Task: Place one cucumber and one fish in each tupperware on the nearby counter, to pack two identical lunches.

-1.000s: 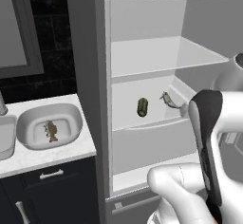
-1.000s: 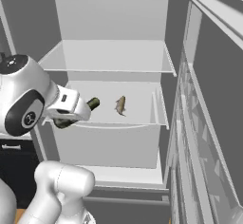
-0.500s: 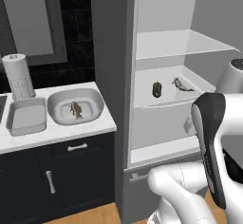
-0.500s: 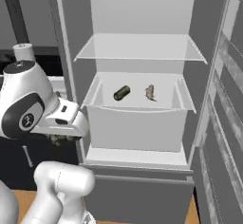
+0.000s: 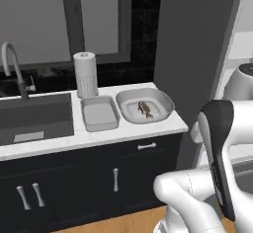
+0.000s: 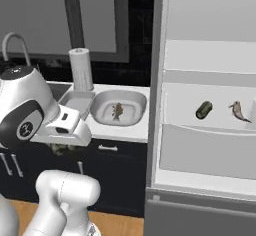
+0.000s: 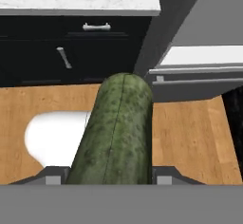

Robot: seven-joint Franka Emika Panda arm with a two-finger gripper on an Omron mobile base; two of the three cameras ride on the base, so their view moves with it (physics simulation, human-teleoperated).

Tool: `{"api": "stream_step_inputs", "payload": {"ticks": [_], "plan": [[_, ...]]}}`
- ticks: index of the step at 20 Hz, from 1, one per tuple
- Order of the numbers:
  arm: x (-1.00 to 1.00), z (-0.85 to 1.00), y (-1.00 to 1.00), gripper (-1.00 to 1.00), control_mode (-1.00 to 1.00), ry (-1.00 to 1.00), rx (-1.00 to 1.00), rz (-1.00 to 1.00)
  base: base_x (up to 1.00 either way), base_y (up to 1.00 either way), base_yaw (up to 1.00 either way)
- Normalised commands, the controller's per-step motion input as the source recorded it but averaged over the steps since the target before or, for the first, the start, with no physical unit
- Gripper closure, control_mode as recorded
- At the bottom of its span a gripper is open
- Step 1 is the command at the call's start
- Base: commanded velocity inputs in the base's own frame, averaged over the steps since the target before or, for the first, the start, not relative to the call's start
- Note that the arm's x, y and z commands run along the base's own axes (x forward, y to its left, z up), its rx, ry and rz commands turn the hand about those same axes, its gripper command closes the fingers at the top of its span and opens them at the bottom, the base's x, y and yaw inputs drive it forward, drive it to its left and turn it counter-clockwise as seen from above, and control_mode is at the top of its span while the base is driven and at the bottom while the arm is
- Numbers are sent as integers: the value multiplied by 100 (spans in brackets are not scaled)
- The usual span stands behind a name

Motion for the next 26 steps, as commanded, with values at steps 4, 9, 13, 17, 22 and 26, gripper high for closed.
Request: {"api": "stream_step_inputs", "payload": {"ticks": [4, 9, 13, 17, 22, 26], "plan": [[0, 0, 0, 100, 100, 0, 0, 0, 86, 69, 16], [0, 0, 0, 100, 100, 0, 0, 0, 85, 3, 0], [0, 0, 0, 100, 100, 0, 0, 0, 56, -7, 0], [0, 0, 0, 100, 100, 0, 0, 0, 27, 0, -11], [0, 0, 0, 100, 100, 0, 0, 0, 20, -1, -40], [31, 0, 0, 100, -100, 0, 0, -11, 22, 0, -17]]}}
